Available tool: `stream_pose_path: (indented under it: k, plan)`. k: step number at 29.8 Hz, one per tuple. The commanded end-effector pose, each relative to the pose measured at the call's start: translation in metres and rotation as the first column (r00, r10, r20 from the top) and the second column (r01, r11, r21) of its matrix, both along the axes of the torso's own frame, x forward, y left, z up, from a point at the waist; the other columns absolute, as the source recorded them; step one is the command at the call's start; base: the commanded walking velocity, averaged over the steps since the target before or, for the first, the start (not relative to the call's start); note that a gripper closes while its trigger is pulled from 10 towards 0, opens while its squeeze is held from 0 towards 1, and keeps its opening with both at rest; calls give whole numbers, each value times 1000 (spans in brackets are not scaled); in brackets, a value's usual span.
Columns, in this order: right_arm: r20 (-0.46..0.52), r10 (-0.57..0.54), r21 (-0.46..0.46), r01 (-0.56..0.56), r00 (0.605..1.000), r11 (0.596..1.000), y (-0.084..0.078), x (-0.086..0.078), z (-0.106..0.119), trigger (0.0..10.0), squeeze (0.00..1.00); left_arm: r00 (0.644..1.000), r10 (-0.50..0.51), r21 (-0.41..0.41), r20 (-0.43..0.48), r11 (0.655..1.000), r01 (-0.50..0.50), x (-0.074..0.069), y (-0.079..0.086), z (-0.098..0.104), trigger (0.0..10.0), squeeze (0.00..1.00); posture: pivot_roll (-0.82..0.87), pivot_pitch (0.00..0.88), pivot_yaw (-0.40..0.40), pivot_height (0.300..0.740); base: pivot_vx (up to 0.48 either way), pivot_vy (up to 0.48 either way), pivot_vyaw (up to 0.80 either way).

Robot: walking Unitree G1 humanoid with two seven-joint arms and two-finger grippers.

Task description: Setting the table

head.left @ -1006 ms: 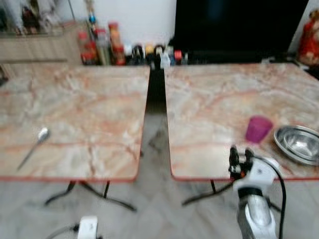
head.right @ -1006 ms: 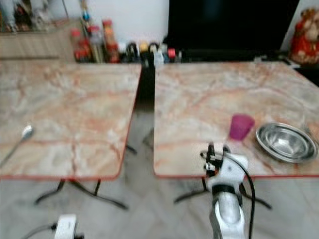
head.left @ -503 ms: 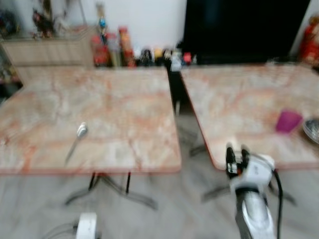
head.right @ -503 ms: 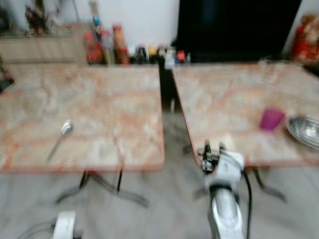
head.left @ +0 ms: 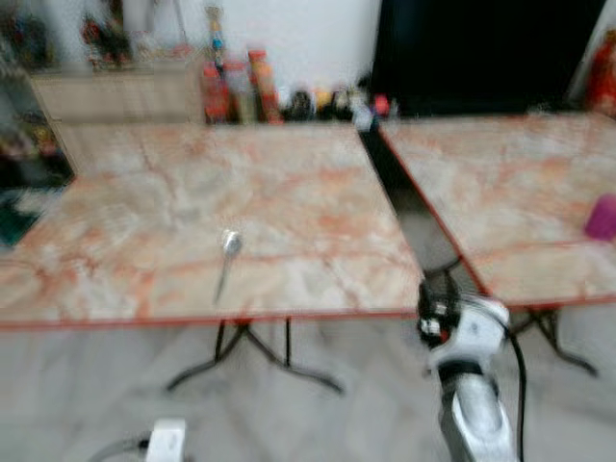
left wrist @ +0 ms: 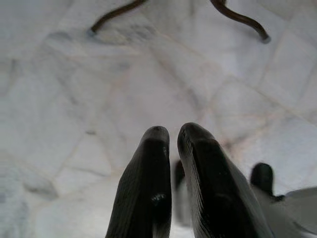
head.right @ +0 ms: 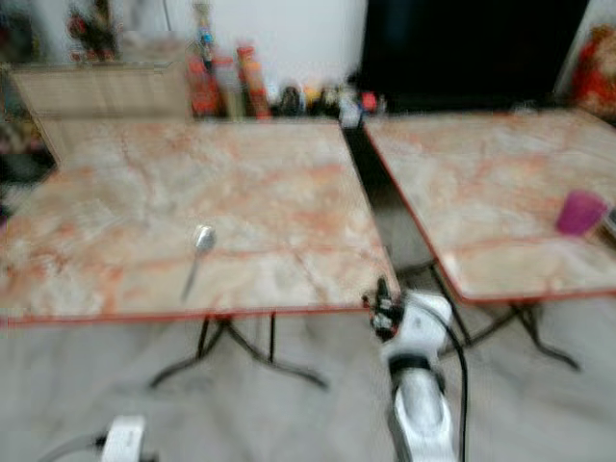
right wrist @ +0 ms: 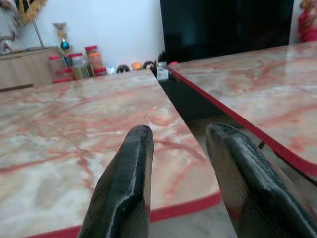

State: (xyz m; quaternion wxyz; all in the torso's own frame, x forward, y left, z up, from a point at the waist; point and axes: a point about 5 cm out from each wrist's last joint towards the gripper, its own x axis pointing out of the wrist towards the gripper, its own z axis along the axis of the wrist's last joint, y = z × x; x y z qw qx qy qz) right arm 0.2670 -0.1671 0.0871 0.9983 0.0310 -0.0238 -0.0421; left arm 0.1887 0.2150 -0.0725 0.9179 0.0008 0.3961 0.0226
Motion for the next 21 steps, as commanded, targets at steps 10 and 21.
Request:
stream_pose_path:
  k: [10, 21]
  plan:
    - [6, 19, 14, -19, 1000, 1000, 8, 4, 4, 10000, 0, 1000, 20, 24, 14, 999, -20, 3, 8, 3, 10000, 0, -13, 14, -29, 740, 0, 97, 0]
    - [8, 24, 29, -24, 1000, 999, 13, 8, 6, 10000, 0, 999, 43, 16, 13, 999, -44, 4, 10, 4, 10000, 0, -10, 31, -25, 740, 0, 131, 0]
